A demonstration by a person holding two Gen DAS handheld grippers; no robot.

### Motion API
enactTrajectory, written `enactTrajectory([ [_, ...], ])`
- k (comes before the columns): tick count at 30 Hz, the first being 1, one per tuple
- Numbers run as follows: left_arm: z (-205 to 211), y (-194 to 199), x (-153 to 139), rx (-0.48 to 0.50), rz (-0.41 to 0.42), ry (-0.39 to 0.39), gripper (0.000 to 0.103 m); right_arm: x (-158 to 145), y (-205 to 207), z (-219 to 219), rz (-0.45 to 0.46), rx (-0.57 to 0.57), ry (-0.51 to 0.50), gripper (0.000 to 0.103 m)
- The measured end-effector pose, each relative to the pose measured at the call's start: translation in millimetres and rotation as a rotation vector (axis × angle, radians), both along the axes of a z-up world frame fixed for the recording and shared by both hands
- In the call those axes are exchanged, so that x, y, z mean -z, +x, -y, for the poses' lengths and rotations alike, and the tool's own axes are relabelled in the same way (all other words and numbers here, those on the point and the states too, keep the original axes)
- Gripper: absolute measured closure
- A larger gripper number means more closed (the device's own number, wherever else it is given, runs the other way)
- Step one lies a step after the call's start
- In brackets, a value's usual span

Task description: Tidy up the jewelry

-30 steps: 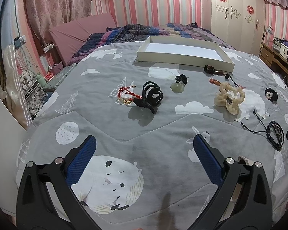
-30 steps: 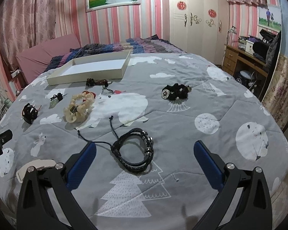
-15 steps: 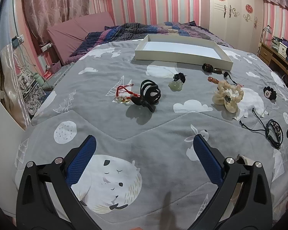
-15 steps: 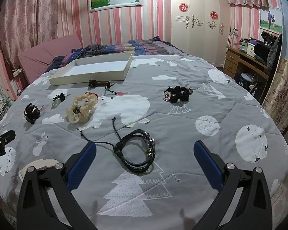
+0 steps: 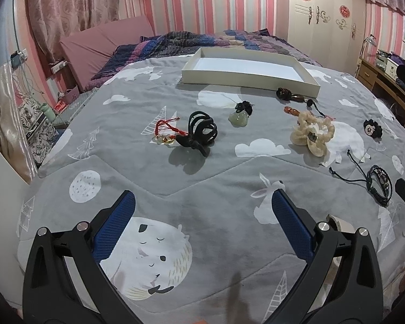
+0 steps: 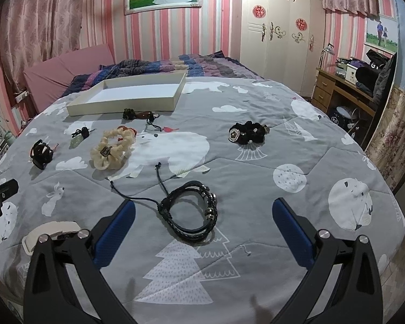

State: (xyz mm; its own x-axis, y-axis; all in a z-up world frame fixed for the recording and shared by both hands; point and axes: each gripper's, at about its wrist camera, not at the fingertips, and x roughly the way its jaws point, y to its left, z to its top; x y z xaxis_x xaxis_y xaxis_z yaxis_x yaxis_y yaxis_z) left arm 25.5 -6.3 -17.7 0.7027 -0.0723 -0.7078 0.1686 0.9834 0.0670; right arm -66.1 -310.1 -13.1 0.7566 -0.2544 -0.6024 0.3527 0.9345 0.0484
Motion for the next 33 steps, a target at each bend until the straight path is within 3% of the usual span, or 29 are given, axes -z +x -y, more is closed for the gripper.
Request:
enactTrajectory([
  [18, 3, 5, 0, 0.019, -0.009, 0.005, 0.003, 0, 4, 1, -0.008, -0.017, 0.018, 0.002],
  [33, -2, 10, 2, 0.018, -0.085, -0.026, 0.003, -4, 7, -3, -0.007, -0.037, 0.033, 0.002],
])
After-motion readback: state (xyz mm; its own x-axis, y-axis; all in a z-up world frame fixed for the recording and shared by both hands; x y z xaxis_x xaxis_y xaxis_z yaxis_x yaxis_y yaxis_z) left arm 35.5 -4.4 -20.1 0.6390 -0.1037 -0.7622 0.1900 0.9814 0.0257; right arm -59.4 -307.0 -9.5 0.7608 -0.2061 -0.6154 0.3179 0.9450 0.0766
